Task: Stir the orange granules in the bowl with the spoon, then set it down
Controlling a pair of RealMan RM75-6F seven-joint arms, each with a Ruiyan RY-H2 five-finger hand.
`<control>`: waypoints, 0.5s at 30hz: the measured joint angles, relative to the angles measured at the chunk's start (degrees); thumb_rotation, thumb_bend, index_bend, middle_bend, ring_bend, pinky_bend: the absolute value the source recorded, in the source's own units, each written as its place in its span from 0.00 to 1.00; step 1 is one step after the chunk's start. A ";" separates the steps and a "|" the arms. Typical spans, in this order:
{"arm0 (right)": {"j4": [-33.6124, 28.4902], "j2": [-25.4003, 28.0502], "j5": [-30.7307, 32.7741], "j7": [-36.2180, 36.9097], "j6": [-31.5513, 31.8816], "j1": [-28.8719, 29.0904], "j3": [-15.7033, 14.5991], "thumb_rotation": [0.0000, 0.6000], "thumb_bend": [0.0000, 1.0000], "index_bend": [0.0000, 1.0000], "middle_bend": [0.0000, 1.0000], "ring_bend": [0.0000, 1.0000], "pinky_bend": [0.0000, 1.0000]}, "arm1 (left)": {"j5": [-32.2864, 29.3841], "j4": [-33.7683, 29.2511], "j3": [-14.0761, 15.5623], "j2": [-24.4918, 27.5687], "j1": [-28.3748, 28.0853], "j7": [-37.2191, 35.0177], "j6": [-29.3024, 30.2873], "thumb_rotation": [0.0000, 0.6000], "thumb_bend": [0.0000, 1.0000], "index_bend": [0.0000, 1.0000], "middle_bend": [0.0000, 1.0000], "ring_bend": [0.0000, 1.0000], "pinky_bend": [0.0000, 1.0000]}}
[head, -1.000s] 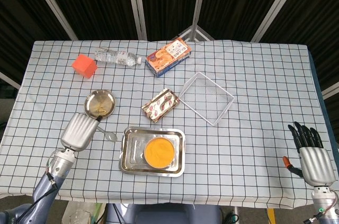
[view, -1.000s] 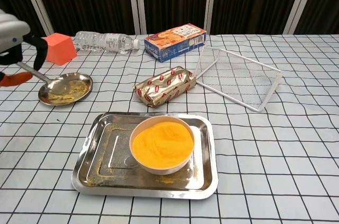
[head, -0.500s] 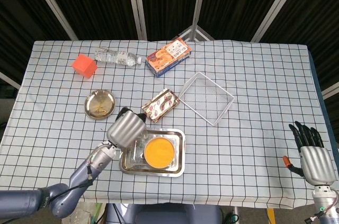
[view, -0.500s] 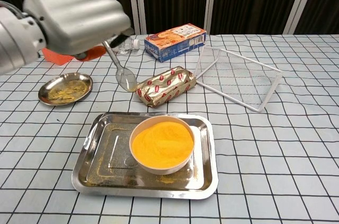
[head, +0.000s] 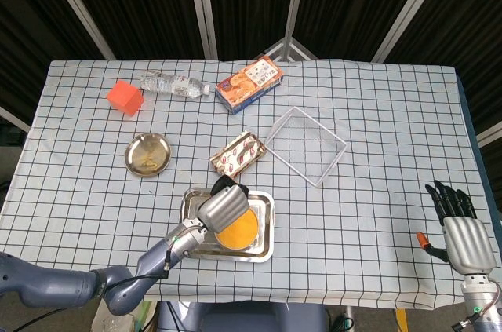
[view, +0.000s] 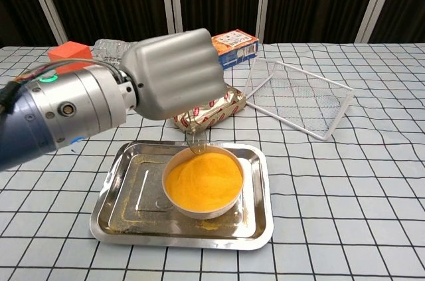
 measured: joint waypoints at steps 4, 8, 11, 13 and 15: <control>-0.11 0.11 0.14 0.35 -0.18 0.05 0.01 1.00 0.36 0.00 0.00 0.00 0.00 | -1.16 1.29 0.64 -1.32 -1.05 1.20 -0.21 1.00 0.77 0.78 1.00 0.97 0.97; -0.20 0.17 0.30 0.49 -0.29 0.11 0.08 1.00 0.36 0.00 0.00 0.00 0.00 | -1.30 1.96 1.19 -1.82 -1.95 1.80 -0.57 1.00 0.77 0.78 1.00 0.97 0.97; -0.23 0.21 0.35 0.54 -0.37 0.14 0.06 1.00 0.36 0.00 0.00 0.00 0.00 | -1.52 2.47 1.55 -2.36 -2.52 1.89 -0.54 1.00 0.77 0.78 1.00 0.97 0.97; -0.25 0.22 0.35 0.54 -0.36 0.14 0.06 1.00 0.36 0.00 0.00 0.00 0.00 | -1.64 2.77 1.79 -2.60 -2.79 1.99 -0.46 1.00 0.77 0.78 1.00 0.97 0.97; -0.29 0.25 0.34 0.59 -0.34 0.14 0.05 1.00 0.36 0.00 0.00 0.00 0.00 | -1.84 3.05 2.12 -2.76 -3.02 2.23 -0.37 1.00 0.77 0.78 1.00 0.97 0.97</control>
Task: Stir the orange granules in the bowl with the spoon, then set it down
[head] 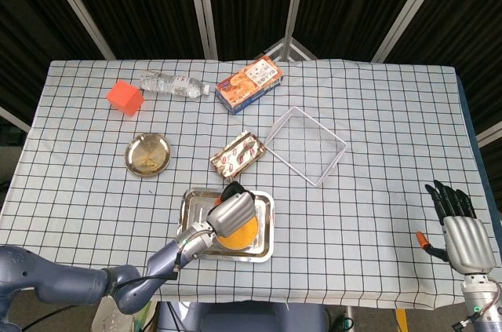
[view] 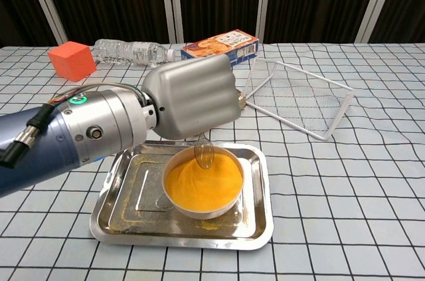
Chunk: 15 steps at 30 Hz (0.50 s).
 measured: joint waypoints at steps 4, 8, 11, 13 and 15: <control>-0.06 0.07 0.07 0.14 -0.16 0.05 -0.03 1.00 0.36 0.00 0.00 0.00 0.00 | -0.76 0.40 0.33 -0.26 -0.33 0.43 0.34 1.00 0.77 0.78 1.00 0.97 0.97; -0.02 0.09 0.11 0.24 -0.26 0.11 -0.02 1.00 0.36 0.00 0.00 0.00 0.00 | -0.89 0.35 0.92 -0.54 -0.67 0.08 0.80 1.00 0.77 0.78 1.00 0.97 0.97; -0.04 0.11 0.14 0.13 -0.28 0.11 -0.05 1.00 0.36 0.00 0.00 0.00 0.00 | -0.92 0.00 1.50 -0.50 -0.71 -0.35 1.17 1.00 0.77 0.78 1.00 0.97 0.97; -0.09 0.10 0.13 0.08 -0.21 0.09 -0.05 1.00 0.36 0.00 0.00 0.00 0.00 | -1.32 -0.29 1.61 -0.58 -0.55 -0.71 1.55 1.00 0.77 0.78 1.00 0.97 0.97; -0.11 0.09 0.14 0.00 -0.19 0.09 -0.04 1.00 0.36 0.00 0.00 0.00 0.00 | -1.90 -0.82 1.65 -0.80 -0.30 -1.35 2.12 1.00 0.76 0.77 1.00 0.97 0.97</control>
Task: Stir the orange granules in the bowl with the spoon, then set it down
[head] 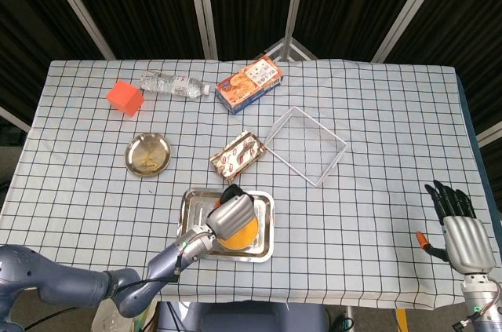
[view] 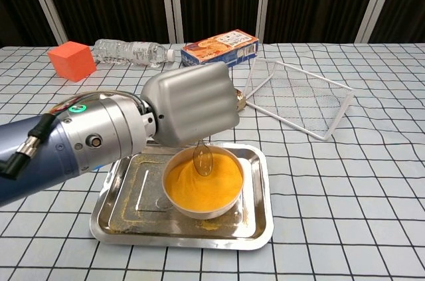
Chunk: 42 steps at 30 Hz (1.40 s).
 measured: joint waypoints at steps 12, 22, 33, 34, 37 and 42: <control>0.07 -0.02 0.23 -0.09 0.03 0.01 0.09 1.00 0.36 0.00 0.00 0.00 0.00 | -1.39 -3.68 0.81 -0.27 0.33 -2.48 1.46 1.00 0.57 0.71 1.00 0.96 0.97; 0.00 -0.06 0.32 -0.57 0.11 -0.01 0.08 1.00 0.36 0.00 0.00 0.00 0.00 | -3.93 -8.17 1.95 2.95 0.56 -2.36 2.88 1.00 0.42 0.58 0.99 0.96 0.97; 0.00 -0.05 0.66 -0.50 0.01 0.00 0.19 1.00 0.36 0.00 0.00 0.00 0.00 | -4.44 -10.25 2.94 4.39 1.07 -4.61 4.78 1.00 0.35 0.48 0.99 0.96 0.97; 0.00 -0.05 0.67 -0.48 -0.01 0.00 0.19 1.00 0.36 0.00 0.00 0.00 0.00 | -4.51 -10.46 3.00 4.55 1.15 -4.82 4.95 1.00 0.35 0.47 0.99 0.96 0.97; -0.01 0.03 0.61 -0.39 0.03 -0.03 0.15 1.00 0.36 0.00 0.00 0.00 0.00 | -4.46 -11.11 3.17 5.17 1.55 -5.87 5.69 1.00 0.34 0.46 0.98 0.95 0.97; 0.07 0.04 0.56 -0.38 0.02 -0.06 0.09 1.00 0.36 0.00 0.00 0.00 0.00 | -3.11 -12.47 3.43 6.70 3.31 -9.86 8.37 1.00 0.32 0.44 0.94 0.92 0.95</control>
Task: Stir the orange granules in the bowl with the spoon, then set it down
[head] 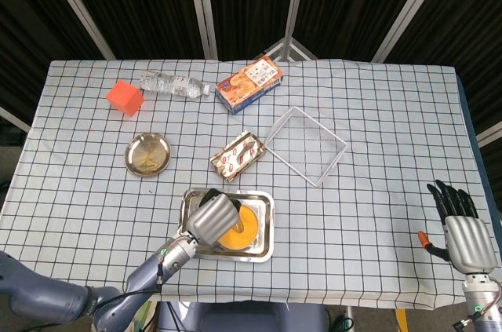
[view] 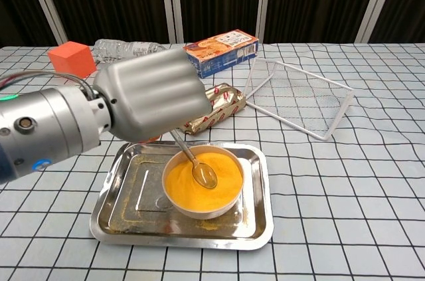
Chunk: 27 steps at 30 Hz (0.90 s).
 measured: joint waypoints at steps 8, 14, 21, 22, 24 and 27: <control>0.00 0.06 0.05 -0.30 -0.07 0.00 -0.05 1.00 0.36 0.00 0.00 0.00 0.00 | 7.77 -2.75 3.01 5.21 7.48 -12.29 9.32 1.00 0.29 0.41 0.93 0.92 0.93; -0.15 -0.09 -0.16 -1.19 0.11 -0.09 -0.23 1.00 0.36 0.00 0.00 0.00 0.00 | 15.09 -3.19 7.03 8.55 16.02 -24.50 18.93 1.00 0.29 0.34 0.92 0.91 0.93; -0.46 -0.32 -0.25 -2.08 0.27 -0.13 -0.30 1.00 0.36 0.00 0.00 0.00 0.00 | 18.50 -2.21 10.30 12.29 24.45 -37.98 23.28 1.00 0.54 0.27 0.93 0.91 0.93; -0.46 -0.38 -0.28 -2.21 0.35 -0.15 -0.30 1.00 0.36 0.00 0.00 0.00 0.00 | 18.33 -2.49 10.28 12.77 24.60 -38.37 22.65 1.00 0.60 0.26 0.93 0.91 0.93; -0.43 -0.42 -0.25 -2.25 0.36 -0.16 -0.28 1.00 0.36 0.00 0.00 0.00 0.00 | 17.48 -3.55 9.73 13.46 24.00 -38.22 20.07 1.00 0.66 0.26 0.93 0.91 0.93; -0.42 -0.35 -0.07 -1.96 0.20 -0.13 -0.25 1.00 0.36 0.00 0.00 0.00 0.00 | 15.47 -4.61 8.35 13.71 22.53 -36.38 16.05 1.00 0.70 0.23 0.92 0.91 0.93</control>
